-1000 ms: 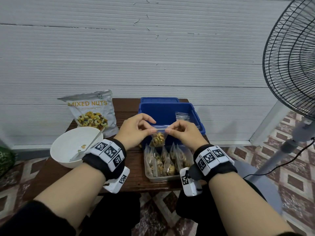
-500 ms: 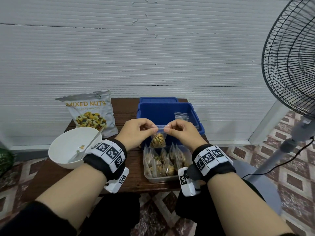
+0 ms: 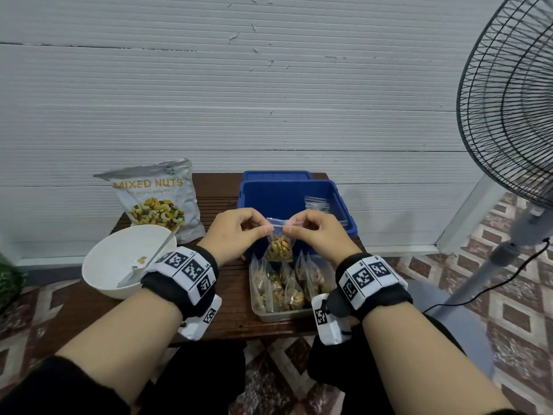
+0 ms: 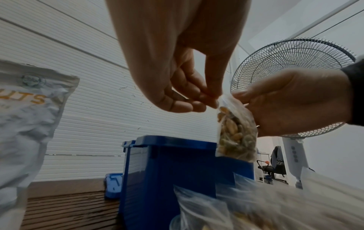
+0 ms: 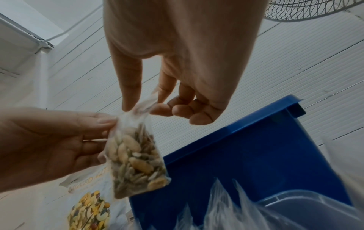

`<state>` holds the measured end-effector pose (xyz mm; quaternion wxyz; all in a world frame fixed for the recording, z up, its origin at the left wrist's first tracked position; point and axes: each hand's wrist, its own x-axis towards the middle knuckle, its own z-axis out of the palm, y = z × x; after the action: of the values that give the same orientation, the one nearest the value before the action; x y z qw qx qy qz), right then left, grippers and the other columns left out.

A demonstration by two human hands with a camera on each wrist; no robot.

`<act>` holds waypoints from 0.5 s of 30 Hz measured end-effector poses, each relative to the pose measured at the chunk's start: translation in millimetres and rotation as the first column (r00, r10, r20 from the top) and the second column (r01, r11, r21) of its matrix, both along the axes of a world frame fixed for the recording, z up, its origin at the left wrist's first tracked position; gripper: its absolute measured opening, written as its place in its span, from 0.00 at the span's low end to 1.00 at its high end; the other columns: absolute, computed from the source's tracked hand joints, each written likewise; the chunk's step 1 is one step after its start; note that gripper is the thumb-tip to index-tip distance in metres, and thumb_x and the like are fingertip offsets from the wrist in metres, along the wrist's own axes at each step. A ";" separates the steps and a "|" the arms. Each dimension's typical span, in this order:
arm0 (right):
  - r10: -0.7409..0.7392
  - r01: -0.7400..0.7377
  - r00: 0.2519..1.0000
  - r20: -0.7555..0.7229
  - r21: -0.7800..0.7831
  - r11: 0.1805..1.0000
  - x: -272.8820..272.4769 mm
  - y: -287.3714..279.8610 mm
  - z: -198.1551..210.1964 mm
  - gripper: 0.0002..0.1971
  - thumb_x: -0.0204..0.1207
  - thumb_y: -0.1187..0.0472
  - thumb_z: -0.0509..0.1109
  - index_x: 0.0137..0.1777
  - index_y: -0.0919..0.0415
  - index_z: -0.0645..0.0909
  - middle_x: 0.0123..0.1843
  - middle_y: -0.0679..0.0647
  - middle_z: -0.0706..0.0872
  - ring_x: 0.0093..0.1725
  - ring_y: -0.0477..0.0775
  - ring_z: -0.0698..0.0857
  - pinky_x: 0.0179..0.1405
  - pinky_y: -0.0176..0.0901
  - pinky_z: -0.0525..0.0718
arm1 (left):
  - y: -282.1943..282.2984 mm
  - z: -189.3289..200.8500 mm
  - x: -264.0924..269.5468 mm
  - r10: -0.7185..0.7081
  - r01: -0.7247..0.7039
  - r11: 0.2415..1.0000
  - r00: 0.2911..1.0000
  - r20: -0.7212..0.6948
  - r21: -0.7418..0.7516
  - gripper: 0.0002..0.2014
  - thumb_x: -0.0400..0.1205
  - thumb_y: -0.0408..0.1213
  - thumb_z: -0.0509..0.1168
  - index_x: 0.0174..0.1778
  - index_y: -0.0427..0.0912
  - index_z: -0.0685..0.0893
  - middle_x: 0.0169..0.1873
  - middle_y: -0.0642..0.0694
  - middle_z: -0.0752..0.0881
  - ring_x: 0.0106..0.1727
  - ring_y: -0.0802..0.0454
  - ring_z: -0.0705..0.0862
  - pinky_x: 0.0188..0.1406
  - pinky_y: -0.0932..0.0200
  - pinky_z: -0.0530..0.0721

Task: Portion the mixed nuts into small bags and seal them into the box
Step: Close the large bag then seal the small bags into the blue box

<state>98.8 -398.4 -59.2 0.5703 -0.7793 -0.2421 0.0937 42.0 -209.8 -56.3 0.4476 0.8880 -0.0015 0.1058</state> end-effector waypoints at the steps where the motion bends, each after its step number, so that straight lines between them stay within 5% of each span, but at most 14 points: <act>1: 0.008 -0.007 1.000 0.020 -0.016 1.000 -0.3 0.2 0.2 0.02 0.74 0.62 0.76 0.42 0.55 0.85 0.42 0.53 0.88 0.45 0.50 0.86 0.50 0.39 0.82 | 0.1 0.7 0.0 -0.008 0.008 1.000 1.000 0.006 -0.004 0.03 0.77 0.41 0.73 0.39 0.49 0.87 0.39 0.53 0.89 0.45 0.57 0.85 0.47 0.64 0.81; 8: -0.032 0.034 0.997 0.073 -0.034 0.999 1.2 2.2 -1.0 0.10 0.72 0.65 0.77 0.34 0.51 0.83 0.36 0.47 0.85 0.40 0.45 0.83 0.48 0.41 0.81 | 0.4 3.2 -0.9 -0.058 0.058 0.998 0.998 -0.005 0.009 0.06 0.77 0.40 0.73 0.35 0.55 0.86 0.39 0.55 0.89 0.45 0.58 0.85 0.49 0.61 0.81; 15: 0.031 -0.003 0.989 0.146 -0.188 0.982 4.7 8.9 11.4 0.01 0.75 0.62 0.73 0.43 0.56 0.85 0.39 0.47 0.87 0.44 0.51 0.85 0.50 0.45 0.82 | 3.0 9.7 1.6 -0.043 0.043 0.999 0.999 0.005 0.004 0.03 0.79 0.41 0.71 0.41 0.50 0.88 0.42 0.55 0.89 0.50 0.59 0.85 0.50 0.70 0.78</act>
<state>103.5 -389.5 -47.8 0.4739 -0.8323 -0.2806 0.0626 43.7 -206.8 -46.6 0.4481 0.8883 -0.0218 0.0984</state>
